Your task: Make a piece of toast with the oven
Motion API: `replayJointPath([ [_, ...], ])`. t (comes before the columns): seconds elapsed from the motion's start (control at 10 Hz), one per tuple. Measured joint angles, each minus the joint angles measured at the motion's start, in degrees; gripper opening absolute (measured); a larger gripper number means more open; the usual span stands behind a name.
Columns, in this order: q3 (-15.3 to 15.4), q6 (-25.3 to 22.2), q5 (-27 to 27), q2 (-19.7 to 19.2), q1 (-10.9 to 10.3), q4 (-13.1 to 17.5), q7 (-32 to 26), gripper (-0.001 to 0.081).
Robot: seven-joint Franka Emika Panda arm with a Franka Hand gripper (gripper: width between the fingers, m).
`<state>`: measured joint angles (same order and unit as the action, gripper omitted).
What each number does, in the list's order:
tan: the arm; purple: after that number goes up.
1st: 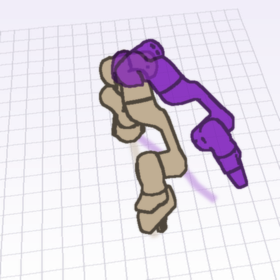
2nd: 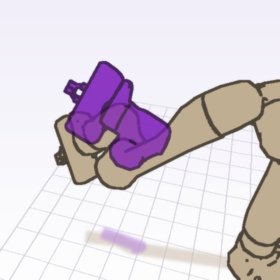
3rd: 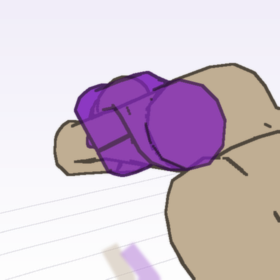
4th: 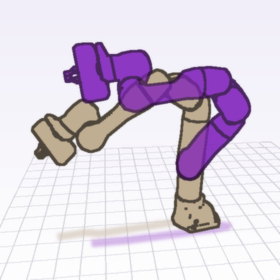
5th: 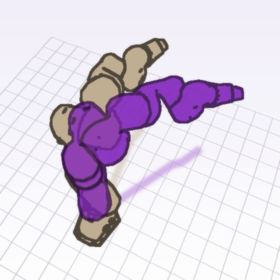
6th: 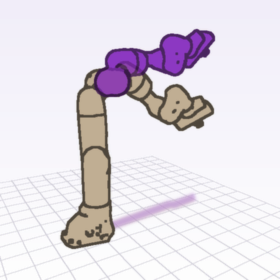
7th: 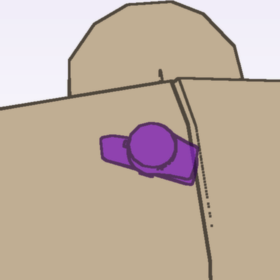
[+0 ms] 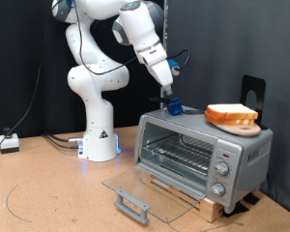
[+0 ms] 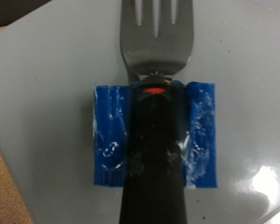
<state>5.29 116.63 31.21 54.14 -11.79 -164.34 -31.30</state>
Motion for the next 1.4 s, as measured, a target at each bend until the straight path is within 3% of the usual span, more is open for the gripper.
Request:
replayJointPath([
  [0.6, 4.02, 3.31, 1.14, -0.58, -0.41, -2.20, -0.01, 0.0809],
  [1.4, 10.04, 10.05, 6.66, -7.45, -0.75, -2.24, -0.11, 0.0809],
])
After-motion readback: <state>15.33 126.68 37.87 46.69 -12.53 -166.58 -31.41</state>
